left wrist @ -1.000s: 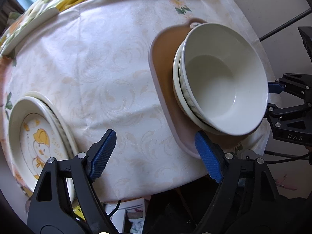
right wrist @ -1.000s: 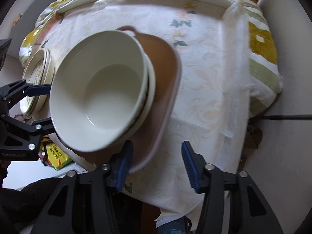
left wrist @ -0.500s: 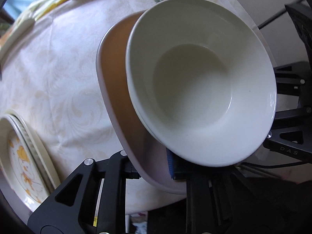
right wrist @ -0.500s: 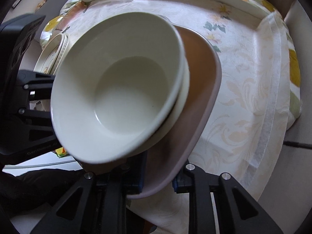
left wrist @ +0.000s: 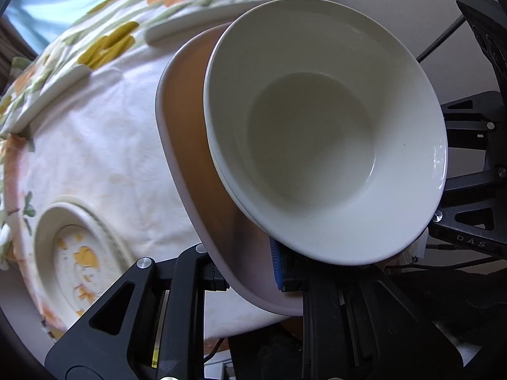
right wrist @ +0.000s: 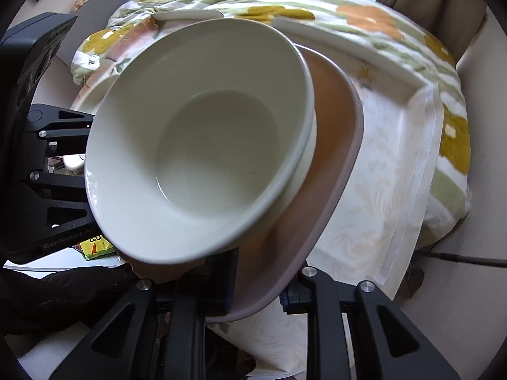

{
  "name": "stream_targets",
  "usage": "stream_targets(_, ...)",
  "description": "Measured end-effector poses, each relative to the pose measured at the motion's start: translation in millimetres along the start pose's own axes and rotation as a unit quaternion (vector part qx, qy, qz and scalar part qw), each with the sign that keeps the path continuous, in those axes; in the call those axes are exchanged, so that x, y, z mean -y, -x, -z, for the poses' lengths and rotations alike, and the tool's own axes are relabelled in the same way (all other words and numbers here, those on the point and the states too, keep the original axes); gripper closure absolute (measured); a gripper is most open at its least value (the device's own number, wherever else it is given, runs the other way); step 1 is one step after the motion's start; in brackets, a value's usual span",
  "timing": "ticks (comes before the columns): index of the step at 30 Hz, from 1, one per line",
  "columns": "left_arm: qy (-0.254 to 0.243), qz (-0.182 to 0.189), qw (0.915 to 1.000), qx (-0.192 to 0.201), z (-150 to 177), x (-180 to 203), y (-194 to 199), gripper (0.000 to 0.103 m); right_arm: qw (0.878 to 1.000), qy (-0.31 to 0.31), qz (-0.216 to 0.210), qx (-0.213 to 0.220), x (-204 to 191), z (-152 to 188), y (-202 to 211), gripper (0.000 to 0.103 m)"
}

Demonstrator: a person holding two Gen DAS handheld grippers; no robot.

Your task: Organize plates and bowls

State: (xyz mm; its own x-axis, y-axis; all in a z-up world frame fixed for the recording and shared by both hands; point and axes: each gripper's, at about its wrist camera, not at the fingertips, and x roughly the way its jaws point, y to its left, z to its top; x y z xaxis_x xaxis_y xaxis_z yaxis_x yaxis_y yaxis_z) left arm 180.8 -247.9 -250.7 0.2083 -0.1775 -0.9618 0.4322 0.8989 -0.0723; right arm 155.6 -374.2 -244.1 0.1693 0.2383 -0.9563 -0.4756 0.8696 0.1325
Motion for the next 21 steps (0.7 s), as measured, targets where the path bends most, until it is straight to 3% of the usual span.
stream_targets(5,0.005,-0.019,0.9996,0.019,18.9,-45.2,40.1,0.087,1.0,0.013,-0.001,0.018,-41.8,-25.0,20.3,0.084)
stream_targets(11,0.008,-0.034,0.9993,0.016,58.4,-110.2,63.3,0.087,0.999,0.024,-0.012,0.025,-112.4,-61.2,9.9,0.084)
stream_targets(16,0.012,-0.037,0.9993,-0.002,92.0,-157.2,64.4,0.087,0.999,0.025,-0.023,0.015,-168.2,-86.9,-18.3,0.084)
stream_targets(21,0.013,-0.028,0.9993,-0.022,109.7,-201.0,40.1,0.087,1.0,0.017,-0.025,-0.003,-203.2,-95.7,-47.4,0.084)
